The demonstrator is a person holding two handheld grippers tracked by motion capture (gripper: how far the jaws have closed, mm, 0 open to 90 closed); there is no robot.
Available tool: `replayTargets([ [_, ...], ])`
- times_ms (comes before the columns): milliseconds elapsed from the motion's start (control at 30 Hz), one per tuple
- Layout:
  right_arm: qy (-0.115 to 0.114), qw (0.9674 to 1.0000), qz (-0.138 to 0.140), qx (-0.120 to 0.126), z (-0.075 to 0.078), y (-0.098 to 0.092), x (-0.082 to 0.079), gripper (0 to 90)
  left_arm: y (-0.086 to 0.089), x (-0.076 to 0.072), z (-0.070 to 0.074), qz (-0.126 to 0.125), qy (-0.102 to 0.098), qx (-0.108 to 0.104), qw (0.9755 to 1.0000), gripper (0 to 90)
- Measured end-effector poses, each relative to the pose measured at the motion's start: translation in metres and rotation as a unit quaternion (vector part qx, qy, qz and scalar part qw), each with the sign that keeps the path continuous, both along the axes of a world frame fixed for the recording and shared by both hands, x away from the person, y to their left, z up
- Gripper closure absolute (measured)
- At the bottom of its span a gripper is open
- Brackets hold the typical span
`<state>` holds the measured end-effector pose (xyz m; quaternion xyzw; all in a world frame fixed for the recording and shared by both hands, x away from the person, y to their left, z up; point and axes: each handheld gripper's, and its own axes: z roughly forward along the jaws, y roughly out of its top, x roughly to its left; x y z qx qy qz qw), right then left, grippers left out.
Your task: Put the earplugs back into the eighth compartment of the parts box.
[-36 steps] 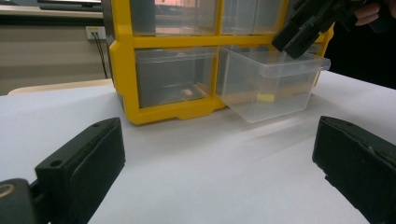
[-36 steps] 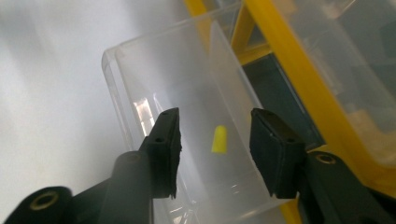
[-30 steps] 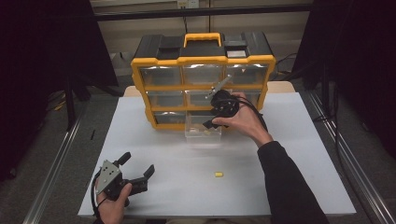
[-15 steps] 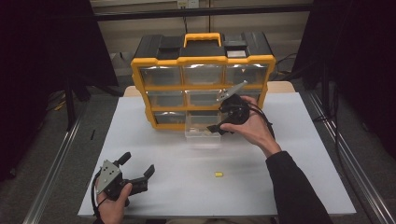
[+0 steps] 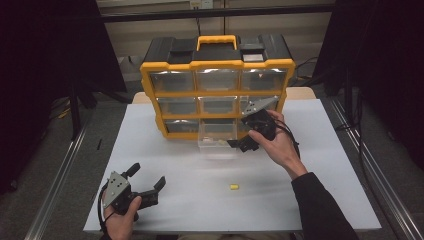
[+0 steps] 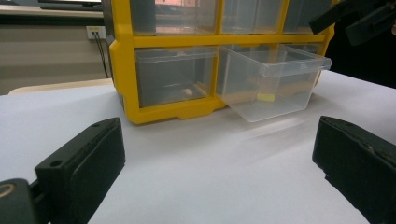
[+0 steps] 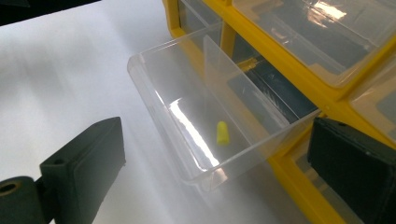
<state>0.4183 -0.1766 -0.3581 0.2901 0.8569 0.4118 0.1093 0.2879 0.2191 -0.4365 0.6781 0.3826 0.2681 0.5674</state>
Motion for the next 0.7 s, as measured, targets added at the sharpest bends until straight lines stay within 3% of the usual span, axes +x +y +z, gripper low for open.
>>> replayTargets([
  [367,-0.004,0.9999,-0.012,0.001,-0.012,-0.006,-0.016,4.1,0.0,0.0,0.0,0.001,0.0,-0.005,1.0,2.6],
  [700,0.005,0.9999,0.003,0.012,-0.025,-0.01,-0.028,4.2,0.0,0.0,0.0,0.001,0.002,-0.004,1.0,2.6],
])
